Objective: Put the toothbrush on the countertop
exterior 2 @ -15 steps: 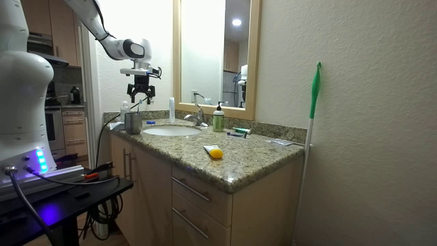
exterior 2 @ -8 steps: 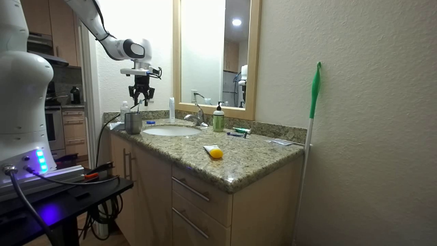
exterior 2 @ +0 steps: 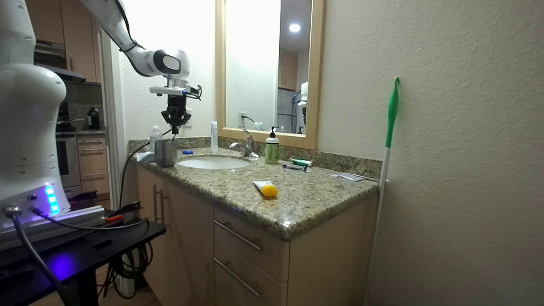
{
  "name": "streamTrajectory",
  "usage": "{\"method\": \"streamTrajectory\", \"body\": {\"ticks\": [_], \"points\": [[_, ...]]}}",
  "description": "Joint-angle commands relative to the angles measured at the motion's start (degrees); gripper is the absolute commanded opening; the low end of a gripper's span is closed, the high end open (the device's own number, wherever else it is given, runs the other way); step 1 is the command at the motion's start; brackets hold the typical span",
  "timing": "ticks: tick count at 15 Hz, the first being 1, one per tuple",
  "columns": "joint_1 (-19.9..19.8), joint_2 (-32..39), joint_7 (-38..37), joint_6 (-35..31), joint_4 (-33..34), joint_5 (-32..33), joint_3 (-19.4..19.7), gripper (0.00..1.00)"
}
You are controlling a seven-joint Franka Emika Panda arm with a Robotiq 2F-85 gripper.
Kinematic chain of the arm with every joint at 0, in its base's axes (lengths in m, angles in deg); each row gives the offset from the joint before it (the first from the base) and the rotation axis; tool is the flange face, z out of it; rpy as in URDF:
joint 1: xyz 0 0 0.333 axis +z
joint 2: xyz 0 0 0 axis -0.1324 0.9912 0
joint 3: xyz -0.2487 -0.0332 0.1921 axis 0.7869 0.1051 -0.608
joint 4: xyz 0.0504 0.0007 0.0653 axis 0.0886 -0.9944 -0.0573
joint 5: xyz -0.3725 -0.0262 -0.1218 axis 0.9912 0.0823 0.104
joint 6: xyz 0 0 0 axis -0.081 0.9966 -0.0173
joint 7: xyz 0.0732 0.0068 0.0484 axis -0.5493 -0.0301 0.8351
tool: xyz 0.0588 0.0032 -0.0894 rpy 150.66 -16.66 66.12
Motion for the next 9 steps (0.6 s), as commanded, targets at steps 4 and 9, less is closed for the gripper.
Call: {"method": "streamTrajectory", "body": {"ticks": [4, 9], "points": [[-1.2, -4.6, 0.7, 0.1, -1.8, 1.6, -0.4, 0.02], [0.3, -13.5, -0.2, 0.6, -0.1, 2.0, -1.7, 0.02]]}}
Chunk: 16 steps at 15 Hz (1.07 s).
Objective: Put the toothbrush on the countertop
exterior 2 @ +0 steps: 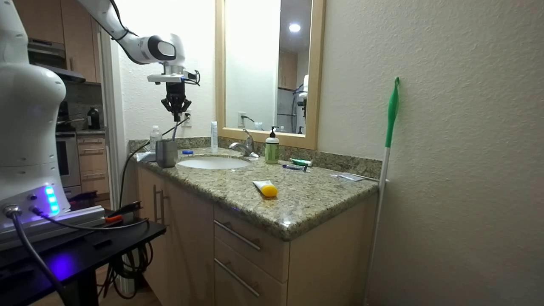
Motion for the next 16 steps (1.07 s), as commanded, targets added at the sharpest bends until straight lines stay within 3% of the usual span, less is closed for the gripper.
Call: {"method": "streamTrajectory", "body": {"ticks": [1, 6, 9, 14, 15, 16], "points": [[0.6, -7.7, -1.1, 0.8, 0.3, 1.5, -1.8, 0.02], [-3.3, -20.6, -11.7, 3.3, 1.4, 11.9, -4.3, 0.02], [-7.7, -24.3, -13.7, 3.2, 2.8, 17.0, -0.5, 0.02], [-16.4, -19.0, -15.8, -4.3, 4.5, 21.3, 10.1, 0.02], [-14.5, -23.6, -13.5, -1.6, 3.0, 20.2, 8.0, 0.02], [-15.4, -22.7, -12.9, -2.4, 3.0, 20.1, 9.3, 0.06]]}}
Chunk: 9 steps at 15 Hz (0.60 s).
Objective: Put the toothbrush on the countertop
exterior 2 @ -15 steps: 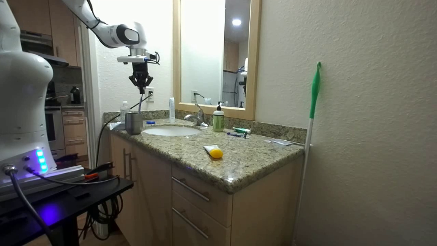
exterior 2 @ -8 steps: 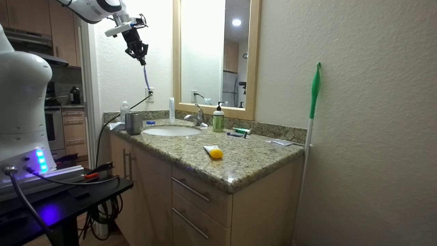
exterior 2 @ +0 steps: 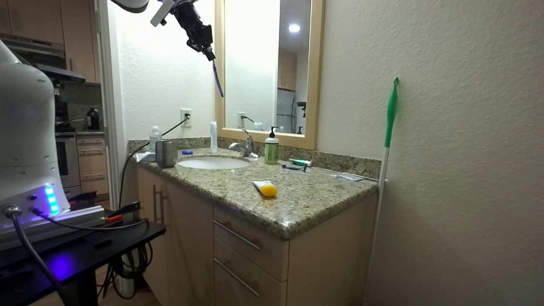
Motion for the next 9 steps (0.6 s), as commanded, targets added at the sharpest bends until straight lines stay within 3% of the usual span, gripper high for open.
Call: {"method": "streamTrajectory", "body": {"ticks": [1, 3, 4, 5, 9], "points": [[-0.5, 0.3, 0.6, 0.0, 0.2, -0.6, -0.3, 0.06], [0.0, -0.2, 0.1, 0.2, 0.2, -0.5, -1.5, 0.02], [-2.1, 2.7, -2.7, -1.3, 1.2, 2.2, -2.6, 0.02], [-4.5, 6.0, -6.7, -6.3, 1.9, 4.3, -1.8, 0.02], [-10.7, 16.4, -11.6, -13.4, 8.7, 7.5, 2.8, 0.02]]}}
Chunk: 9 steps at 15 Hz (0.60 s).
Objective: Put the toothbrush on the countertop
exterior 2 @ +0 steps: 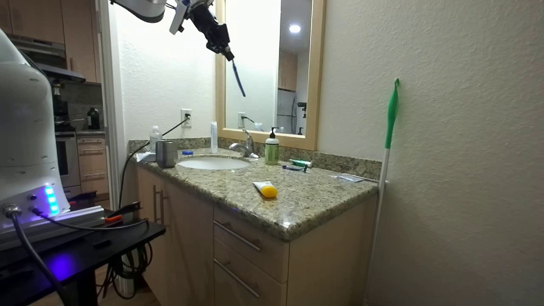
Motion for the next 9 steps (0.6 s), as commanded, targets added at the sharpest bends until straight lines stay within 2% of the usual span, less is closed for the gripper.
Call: {"method": "streamTrajectory", "body": {"ticks": [1, 3, 6, 9], "points": [[-6.4, 12.3, -4.1, -5.1, 8.5, 2.1, 3.1, 0.02], [-9.0, 19.2, -7.2, -8.0, 13.0, 2.5, 5.4, 0.02], [-6.8, 26.1, -5.7, -4.1, 19.3, -10.9, 9.8, 0.02], [-6.9, 32.4, -5.1, -2.0, 25.9, -25.4, 11.5, 0.02]]}}
